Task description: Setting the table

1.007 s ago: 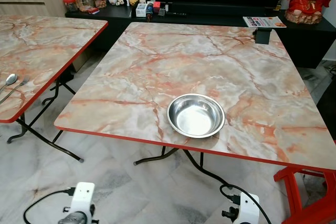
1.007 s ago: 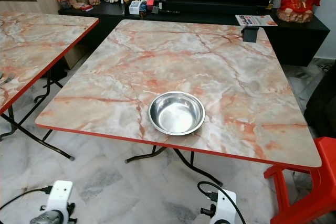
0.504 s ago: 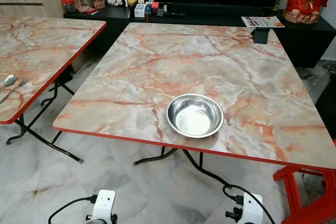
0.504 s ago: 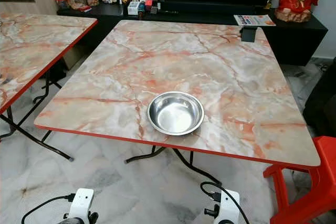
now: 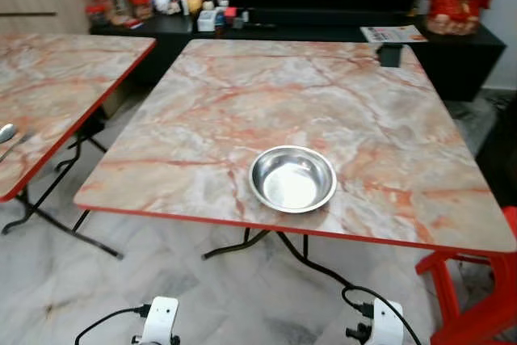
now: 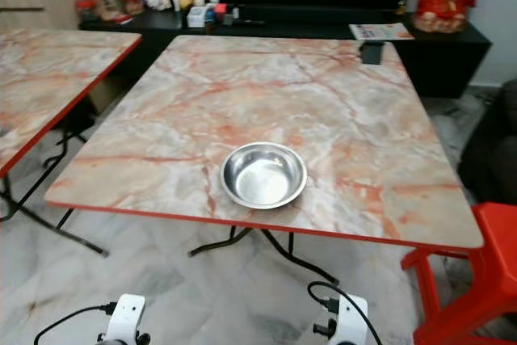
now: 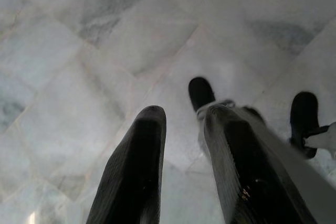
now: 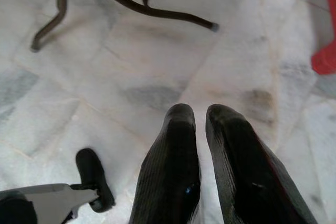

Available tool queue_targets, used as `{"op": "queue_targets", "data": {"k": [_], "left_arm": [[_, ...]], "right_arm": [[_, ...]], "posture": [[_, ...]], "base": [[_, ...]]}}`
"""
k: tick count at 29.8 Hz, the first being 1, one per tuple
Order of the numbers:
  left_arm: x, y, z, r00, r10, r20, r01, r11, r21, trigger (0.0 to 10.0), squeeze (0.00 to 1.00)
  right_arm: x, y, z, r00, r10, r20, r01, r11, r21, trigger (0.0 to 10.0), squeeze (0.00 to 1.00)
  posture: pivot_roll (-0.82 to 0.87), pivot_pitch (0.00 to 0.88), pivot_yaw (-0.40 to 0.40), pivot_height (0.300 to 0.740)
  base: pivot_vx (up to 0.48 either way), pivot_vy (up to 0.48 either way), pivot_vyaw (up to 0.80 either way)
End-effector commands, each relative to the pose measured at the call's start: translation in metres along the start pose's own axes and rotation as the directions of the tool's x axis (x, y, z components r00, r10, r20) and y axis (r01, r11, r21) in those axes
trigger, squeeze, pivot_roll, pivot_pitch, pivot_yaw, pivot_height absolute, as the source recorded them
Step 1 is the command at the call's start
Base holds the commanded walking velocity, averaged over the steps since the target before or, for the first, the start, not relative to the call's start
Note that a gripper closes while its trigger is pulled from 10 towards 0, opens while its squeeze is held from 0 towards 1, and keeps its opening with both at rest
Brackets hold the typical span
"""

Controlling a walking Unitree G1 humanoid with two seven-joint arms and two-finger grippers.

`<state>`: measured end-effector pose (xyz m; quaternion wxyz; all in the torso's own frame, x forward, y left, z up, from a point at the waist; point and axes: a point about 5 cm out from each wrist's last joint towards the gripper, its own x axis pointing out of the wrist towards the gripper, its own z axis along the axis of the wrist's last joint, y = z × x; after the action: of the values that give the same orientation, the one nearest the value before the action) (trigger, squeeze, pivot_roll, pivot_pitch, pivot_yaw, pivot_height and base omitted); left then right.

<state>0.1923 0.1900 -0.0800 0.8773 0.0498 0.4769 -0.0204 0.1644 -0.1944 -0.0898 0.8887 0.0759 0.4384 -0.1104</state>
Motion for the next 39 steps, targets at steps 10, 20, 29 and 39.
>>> {"op": "queue_targets", "data": {"k": [10,20,29,39], "left_arm": [[-0.0019,0.0060,-0.0117,0.999,0.027,-0.040,-0.028,0.999,-0.016,10.0,0.00],[-0.0014,0.0063,-0.0078,0.999,0.030,-0.030,-0.031,1.000,-0.006,10.0,0.00],[-0.0014,0.0062,-0.0084,0.999,0.035,-0.031,-0.035,0.999,-0.007,10.0,0.00],[-0.0013,0.0069,-0.0071,0.999,0.039,-0.027,-0.039,0.999,-0.005,10.0,0.00]], "right_arm": [[0.0011,0.0040,0.0039,1.000,-0.002,0.011,0.002,1.000,0.016,10.0,0.00],[0.0015,0.0058,0.0056,1.000,-0.005,0.020,0.004,1.000,0.018,10.0,0.00],[0.0020,0.0051,0.0085,0.999,-0.010,0.030,0.009,1.000,0.030,10.0,0.00],[0.0014,0.0037,0.0065,0.999,-0.016,0.028,0.015,0.999,0.032,10.0,0.00]], "posture": [[-0.05,0.000,0.022,0.740],[-0.05,0.000,0.029,0.740],[-0.05,0.000,0.032,0.740],[-0.06,0.000,0.035,0.740]], "base": [[0.000,0.133,0.00],[0.000,0.326,-0.26],[0.000,0.325,0.00],[0.000,0.323,0.00]]}}
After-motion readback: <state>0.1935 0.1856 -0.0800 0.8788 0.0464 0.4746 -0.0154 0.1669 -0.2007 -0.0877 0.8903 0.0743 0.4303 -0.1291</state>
